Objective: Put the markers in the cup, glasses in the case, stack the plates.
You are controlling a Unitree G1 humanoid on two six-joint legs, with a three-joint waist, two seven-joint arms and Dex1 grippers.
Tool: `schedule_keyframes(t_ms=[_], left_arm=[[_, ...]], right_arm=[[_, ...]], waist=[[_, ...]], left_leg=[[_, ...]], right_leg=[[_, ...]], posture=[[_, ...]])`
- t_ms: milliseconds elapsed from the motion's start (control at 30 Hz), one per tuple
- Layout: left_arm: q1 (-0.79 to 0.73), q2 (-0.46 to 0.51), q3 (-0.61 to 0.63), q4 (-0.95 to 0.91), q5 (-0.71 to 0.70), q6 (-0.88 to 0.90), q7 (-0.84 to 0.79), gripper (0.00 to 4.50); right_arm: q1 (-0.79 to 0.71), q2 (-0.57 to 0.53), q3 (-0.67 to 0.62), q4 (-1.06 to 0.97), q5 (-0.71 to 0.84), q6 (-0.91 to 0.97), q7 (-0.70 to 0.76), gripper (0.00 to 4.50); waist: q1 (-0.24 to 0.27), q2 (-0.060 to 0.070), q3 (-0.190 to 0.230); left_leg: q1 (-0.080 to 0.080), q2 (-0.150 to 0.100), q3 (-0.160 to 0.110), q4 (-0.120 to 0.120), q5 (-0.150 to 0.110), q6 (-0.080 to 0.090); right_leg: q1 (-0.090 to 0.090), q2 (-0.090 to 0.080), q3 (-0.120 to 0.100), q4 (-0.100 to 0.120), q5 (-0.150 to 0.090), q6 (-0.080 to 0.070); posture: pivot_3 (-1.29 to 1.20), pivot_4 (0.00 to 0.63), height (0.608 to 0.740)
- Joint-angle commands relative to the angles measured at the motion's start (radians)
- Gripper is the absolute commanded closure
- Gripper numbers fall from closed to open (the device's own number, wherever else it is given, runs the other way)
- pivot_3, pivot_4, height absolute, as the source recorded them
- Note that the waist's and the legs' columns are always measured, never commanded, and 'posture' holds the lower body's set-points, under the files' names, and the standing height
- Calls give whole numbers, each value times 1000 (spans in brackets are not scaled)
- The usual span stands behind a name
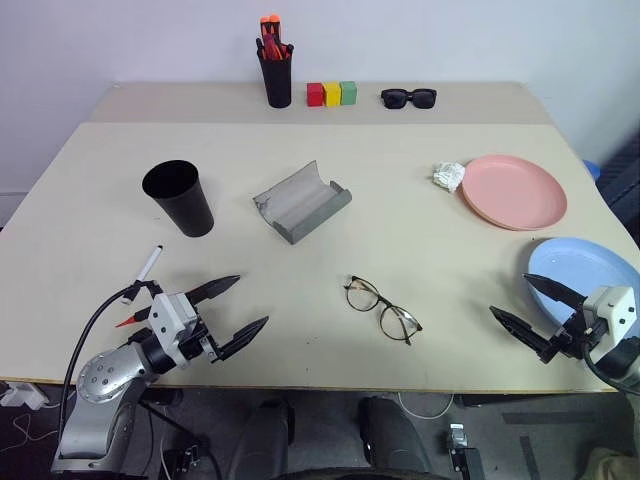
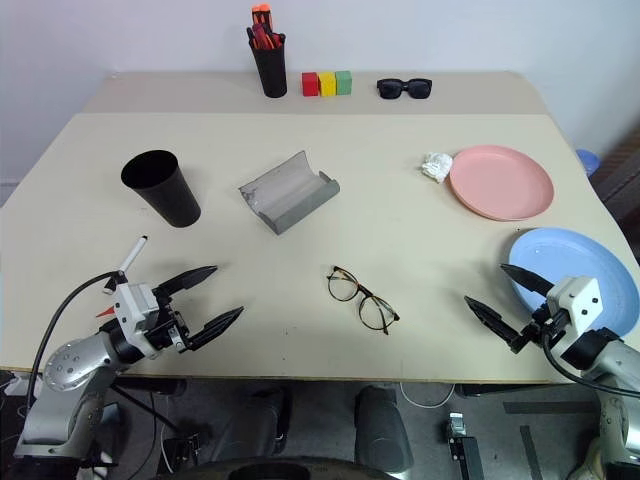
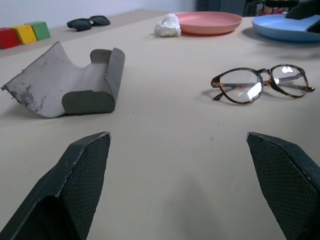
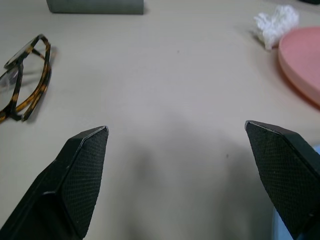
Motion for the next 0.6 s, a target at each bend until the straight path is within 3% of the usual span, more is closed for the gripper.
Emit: schedule_keyframes(t_ms=[33,600], left_arm=[[-9,-8,-4,9,0,-24,-2,0],[25,-48,-31,65,35,-105,3,0]], right_arm=[[-2,-6,-15,-62,17,5,-11,26],[-12,-6,-3,-119,23,52,-8,26]], waist=[[0,0,0],[2,0,0]], left_leg=[[0,0,0,0,0,0],[0,0,0,1,0,0]], right_leg=[[0,0,0,0,0,0],[0,0,0,0,0,0]], posture=[[0,150,740],[0,150,740]])
